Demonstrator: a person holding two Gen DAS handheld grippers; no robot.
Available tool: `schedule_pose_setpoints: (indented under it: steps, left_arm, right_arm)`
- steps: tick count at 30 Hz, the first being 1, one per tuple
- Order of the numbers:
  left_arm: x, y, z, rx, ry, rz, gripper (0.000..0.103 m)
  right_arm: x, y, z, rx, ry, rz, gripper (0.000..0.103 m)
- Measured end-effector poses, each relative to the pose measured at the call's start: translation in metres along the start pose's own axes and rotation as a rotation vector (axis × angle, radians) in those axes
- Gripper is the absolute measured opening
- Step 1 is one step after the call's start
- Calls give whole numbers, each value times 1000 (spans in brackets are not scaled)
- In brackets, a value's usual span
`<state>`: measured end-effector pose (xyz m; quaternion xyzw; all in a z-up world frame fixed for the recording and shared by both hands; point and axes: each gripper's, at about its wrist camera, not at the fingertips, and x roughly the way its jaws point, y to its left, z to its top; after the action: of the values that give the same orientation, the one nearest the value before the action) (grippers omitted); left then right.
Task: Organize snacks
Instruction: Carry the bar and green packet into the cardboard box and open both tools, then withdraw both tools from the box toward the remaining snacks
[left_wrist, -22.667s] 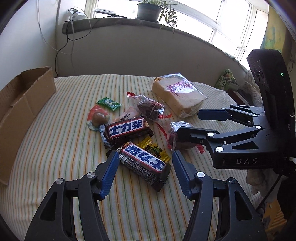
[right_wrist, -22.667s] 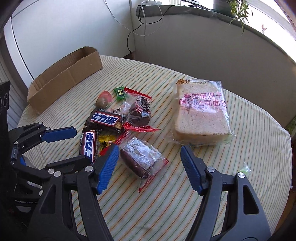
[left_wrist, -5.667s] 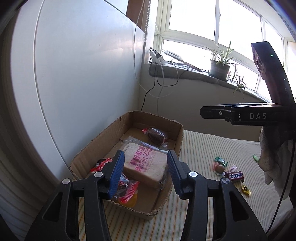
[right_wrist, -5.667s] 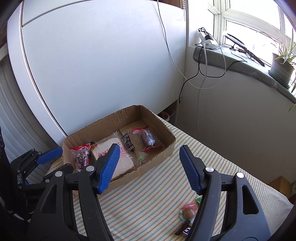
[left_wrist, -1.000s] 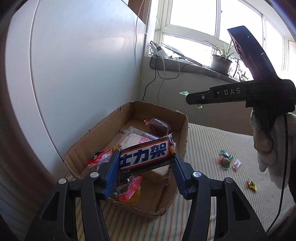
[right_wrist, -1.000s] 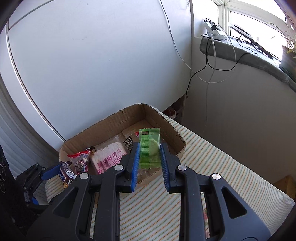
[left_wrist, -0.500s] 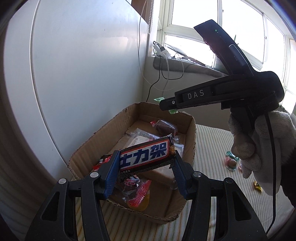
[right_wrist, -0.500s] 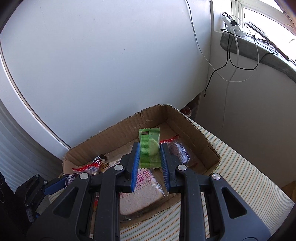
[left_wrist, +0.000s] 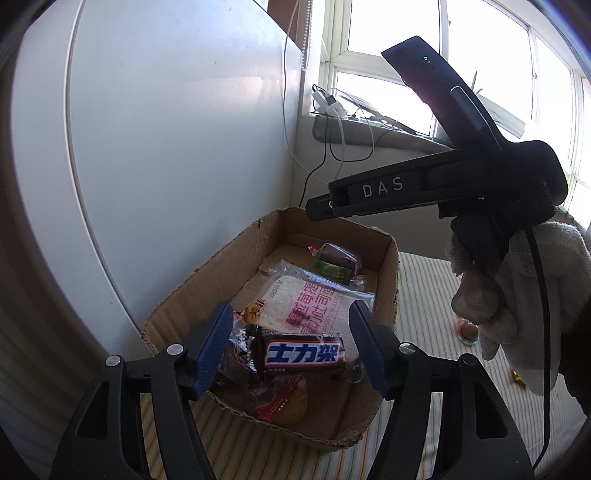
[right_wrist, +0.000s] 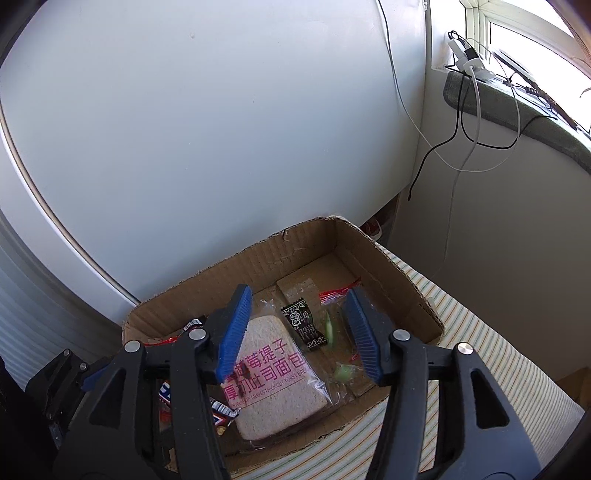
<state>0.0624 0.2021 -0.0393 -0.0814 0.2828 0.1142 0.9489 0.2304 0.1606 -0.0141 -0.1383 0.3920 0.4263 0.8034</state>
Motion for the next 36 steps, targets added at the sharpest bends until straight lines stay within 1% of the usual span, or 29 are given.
schedule_pose_setpoints:
  steps: [4, 11, 18, 22, 25, 27, 30, 33, 36]
  left_arm:
    - [-3, -1, 2, 2, -5, 1, 66]
    - [-11, -8, 4, 13, -16, -6, 66]
    - [-21, -25, 5, 34, -26, -21, 66]
    - [-28, -35, 5, 36, -31, -50, 66]
    - [-30, -44, 5, 36, -28, -84, 66]
    - [-30, -54, 5, 55, -27, -104, 65]
    - [-30, -69, 3, 68, -17, -143, 64]
    - [-25, -84, 1, 83, 0, -188, 61]
    - [-16, -101, -2, 99, 29, -233, 53]
  right_arm:
    - [-5, -3, 0, 3, -13, -13, 72]
    - [-23, -10, -3, 5, -31, -34, 73]
    - [-55, -18, -13, 4, -57, -51, 73]
    - [-86, -26, -28, 14, -76, -63, 73]
    - [-111, -36, -41, 24, -100, -89, 73]
    - [-130, -44, -53, 31, -110, -98, 73]
    - [-153, -58, -74, 39, -113, -143, 73]
    - [-174, -72, -99, 61, -108, -175, 73]
    - [-191, -88, -126, 87, -100, -229, 73]
